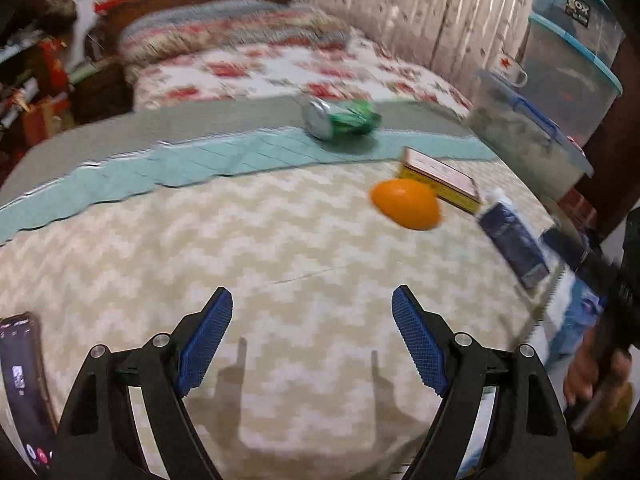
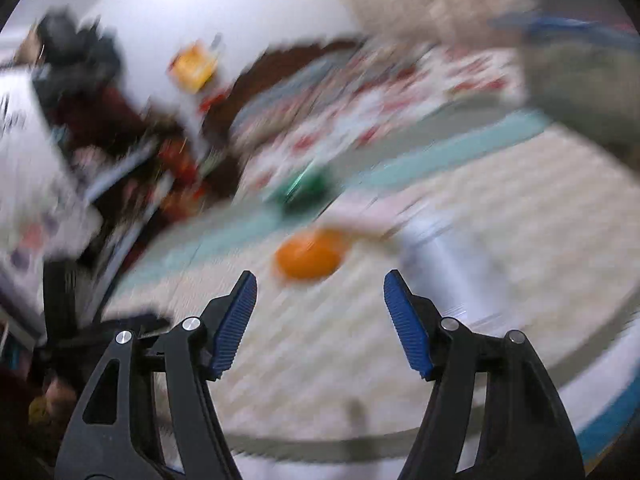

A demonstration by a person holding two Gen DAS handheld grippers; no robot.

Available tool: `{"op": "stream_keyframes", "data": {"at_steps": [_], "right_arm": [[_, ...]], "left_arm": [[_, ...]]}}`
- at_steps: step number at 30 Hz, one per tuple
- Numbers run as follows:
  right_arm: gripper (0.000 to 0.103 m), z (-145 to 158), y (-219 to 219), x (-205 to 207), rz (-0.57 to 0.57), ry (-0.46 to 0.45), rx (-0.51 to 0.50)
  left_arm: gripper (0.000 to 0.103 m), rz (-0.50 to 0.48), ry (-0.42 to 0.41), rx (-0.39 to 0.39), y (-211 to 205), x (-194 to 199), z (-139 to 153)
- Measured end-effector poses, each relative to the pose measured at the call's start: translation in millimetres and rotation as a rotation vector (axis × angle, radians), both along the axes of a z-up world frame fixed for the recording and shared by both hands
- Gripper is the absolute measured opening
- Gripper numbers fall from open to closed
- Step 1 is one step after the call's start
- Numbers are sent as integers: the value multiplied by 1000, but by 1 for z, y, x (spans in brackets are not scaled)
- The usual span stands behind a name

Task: Collect trash
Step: 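Move both open tools back over the bed toward the orange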

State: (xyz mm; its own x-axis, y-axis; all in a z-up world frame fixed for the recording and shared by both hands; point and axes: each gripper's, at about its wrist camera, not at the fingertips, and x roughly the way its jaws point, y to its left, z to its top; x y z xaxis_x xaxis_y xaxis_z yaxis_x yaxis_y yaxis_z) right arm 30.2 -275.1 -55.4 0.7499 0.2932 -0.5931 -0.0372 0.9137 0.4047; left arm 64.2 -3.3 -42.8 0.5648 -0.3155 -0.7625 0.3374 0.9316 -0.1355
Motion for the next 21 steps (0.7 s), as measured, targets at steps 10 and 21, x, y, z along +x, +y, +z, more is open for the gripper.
{"op": "stream_keyframes", "data": {"at_steps": [10,21], "right_arm": [[68,-29,102,8,60,199,-200],[90,-43,108,16,-8,288,-146]], "left_arm": [[78,-29,-91,-72,26,-11,-20],[78,-95,-227,-107,24,-32,-10]]}}
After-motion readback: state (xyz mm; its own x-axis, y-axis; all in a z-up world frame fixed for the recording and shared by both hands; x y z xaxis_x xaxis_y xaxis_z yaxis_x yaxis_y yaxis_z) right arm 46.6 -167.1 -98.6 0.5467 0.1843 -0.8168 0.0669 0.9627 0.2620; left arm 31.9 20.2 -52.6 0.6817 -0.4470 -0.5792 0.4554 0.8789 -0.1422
